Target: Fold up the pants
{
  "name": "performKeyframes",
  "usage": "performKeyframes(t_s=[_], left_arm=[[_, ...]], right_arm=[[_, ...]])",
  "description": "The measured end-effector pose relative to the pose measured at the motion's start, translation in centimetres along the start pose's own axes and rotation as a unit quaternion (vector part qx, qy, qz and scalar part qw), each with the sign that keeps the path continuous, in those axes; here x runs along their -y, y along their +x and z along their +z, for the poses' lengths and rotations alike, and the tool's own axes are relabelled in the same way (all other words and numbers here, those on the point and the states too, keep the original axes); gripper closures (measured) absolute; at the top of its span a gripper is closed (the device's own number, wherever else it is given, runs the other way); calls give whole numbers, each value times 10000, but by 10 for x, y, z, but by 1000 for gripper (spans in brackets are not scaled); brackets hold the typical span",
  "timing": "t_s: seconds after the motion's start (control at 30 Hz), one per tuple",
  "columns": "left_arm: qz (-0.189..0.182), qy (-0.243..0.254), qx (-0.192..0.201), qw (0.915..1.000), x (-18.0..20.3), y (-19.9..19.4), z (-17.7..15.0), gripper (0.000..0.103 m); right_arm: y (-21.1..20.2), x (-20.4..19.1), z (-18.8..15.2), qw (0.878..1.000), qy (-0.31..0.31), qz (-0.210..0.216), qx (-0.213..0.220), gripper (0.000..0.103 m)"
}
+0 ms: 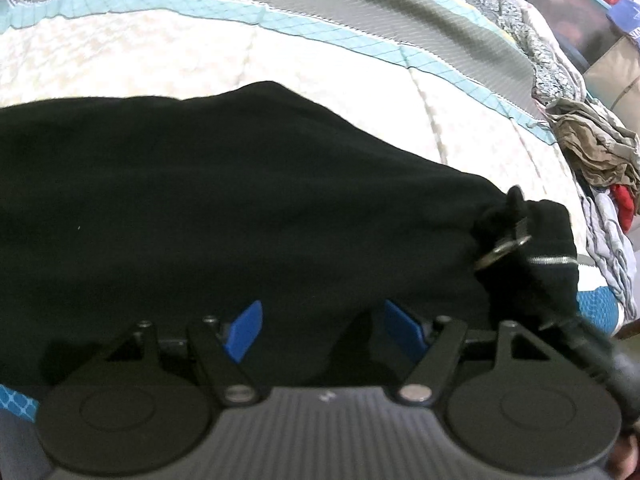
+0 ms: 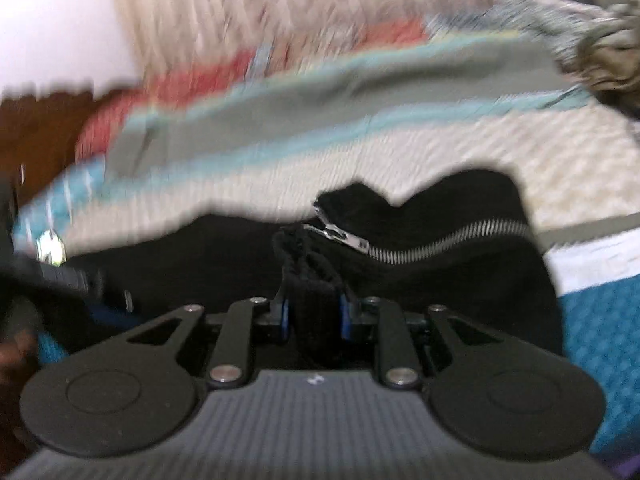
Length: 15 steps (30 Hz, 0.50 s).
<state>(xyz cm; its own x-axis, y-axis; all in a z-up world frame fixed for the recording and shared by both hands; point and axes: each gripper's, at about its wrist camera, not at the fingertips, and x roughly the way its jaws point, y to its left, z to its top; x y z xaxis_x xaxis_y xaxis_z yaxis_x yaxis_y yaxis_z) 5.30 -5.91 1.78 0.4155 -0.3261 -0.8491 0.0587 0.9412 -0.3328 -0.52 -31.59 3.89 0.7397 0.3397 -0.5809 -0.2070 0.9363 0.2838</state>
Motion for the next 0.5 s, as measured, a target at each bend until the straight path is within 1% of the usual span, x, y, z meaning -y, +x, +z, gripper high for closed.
performKeyframes(t_s=[0.03, 0.07, 0.1, 0.17, 0.23, 0.27, 0.37, 0.4, 0.5], left_arm=[[-1, -4, -7, 10000, -1, 0, -1, 34], [-3, 4, -12, 10000, -1, 0, -2, 34], [-8, 16, -10, 10000, -1, 0, -3, 34], [-29, 24, 0, 10000, -2, -1, -3, 33], [-64, 4, 0, 10000, -5, -2, -4, 33], [-77, -3, -4, 10000, -5, -1, -3, 33], [-114, -5, -3, 9999, -8, -1, -4, 33], [-124, -3, 2, 9999, -8, -1, -4, 33], [-147, 3, 5, 9999, -10, -1, -4, 33]], right_arm=[[9, -5, -3, 9997, -143, -45, -211, 70], [16, -6, -4, 9990, -259, -26, -365, 61], [15, -8, -5, 9987, -349, 27, -361, 50], [9, -10, 0, 9984, -388, 223, -357, 41], [1, -8, 7, 9980, -386, 363, -339, 41], [-5, -8, 5, 9979, -357, 438, -300, 41], [-25, -5, 6, 9976, -120, 675, 39, 41], [-26, -4, 10, 9973, -18, 723, 130, 42], [-23, 2, 16, 9966, 338, 672, 327, 42]])
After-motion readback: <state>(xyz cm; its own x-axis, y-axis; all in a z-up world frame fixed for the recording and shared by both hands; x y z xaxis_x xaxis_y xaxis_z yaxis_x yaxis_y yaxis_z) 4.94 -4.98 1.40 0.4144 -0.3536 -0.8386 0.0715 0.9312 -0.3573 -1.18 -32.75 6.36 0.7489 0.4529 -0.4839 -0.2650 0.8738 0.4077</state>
